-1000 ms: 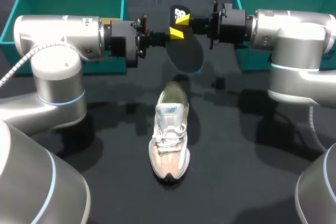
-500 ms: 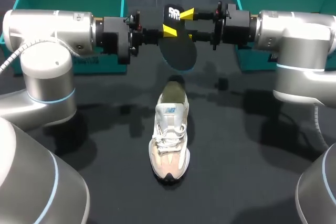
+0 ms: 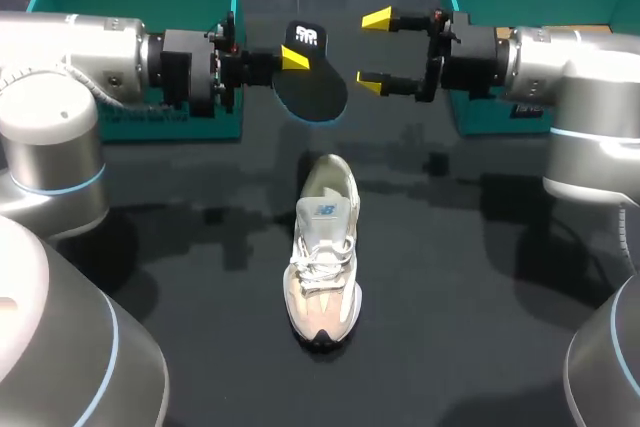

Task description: Take the shoe out of the shoebox, open the shoe tongue, remove and reinsert the insole, then place the shoe into the shoebox

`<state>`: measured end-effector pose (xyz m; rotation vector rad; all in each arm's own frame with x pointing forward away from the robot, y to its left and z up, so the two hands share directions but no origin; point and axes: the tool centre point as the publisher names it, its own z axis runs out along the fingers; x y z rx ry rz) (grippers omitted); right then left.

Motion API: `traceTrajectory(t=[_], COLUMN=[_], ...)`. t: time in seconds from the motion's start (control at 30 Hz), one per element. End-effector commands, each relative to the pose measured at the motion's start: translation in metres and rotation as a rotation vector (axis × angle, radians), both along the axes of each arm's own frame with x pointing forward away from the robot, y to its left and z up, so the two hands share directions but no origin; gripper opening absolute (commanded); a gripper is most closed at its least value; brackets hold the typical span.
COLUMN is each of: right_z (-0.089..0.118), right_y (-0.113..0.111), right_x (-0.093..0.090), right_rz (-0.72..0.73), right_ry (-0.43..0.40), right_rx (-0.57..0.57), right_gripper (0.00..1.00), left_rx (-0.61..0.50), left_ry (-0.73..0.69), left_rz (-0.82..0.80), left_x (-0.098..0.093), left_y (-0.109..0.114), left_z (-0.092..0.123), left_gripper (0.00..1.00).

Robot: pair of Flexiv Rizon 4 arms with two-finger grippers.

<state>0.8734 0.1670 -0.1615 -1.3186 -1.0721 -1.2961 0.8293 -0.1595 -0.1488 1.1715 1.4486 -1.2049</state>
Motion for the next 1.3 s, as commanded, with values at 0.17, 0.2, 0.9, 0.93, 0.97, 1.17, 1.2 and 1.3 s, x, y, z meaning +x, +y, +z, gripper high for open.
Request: traceTrajectory(t=[0.17,0.2,0.9,0.93,0.97,1.17,1.2,1.3], right_z=[0.000,0.000,0.000,0.000,0.000,0.000,0.000,0.000], right_y=[0.001,0.001,0.001,0.001,0.001,0.001,0.001,0.001], right_x=[0.000,0.000,0.000,0.000,0.000,0.000,0.000,0.000], right_rz=[0.000,0.000,0.000,0.000,0.000,0.000,0.000,0.000], right_ry=[0.001,0.001,0.001,0.001,0.001,0.001,0.001,0.001], right_rx=[-0.002,-0.002,-0.002,-0.002,-0.002,-0.002,-0.002,-0.002], right_gripper=[1.00,1.00,1.00,1.00,1.00,1.00,1.00,1.00], left_rx=[-0.030,-0.021,0.004,0.008,0.007,0.042,0.042,0.042], left_ry=[0.574,0.687,1.255,1.322,1.393,1.429,1.429,1.429], left_rz=[0.023,0.032,0.046,0.072,0.099,0.171,0.171,0.171], left_x=[0.001,0.003,0.001,0.002,0.003,0.000,0.000,0.000], left_y=[0.008,0.010,0.017,0.017,0.016,0.015,0.015,0.015], left_z=[0.003,0.004,0.006,0.006,0.004,0.003,0.003,0.003], left_gripper=[0.00,0.00,0.00,0.00,0.00,0.00,0.00,0.00])
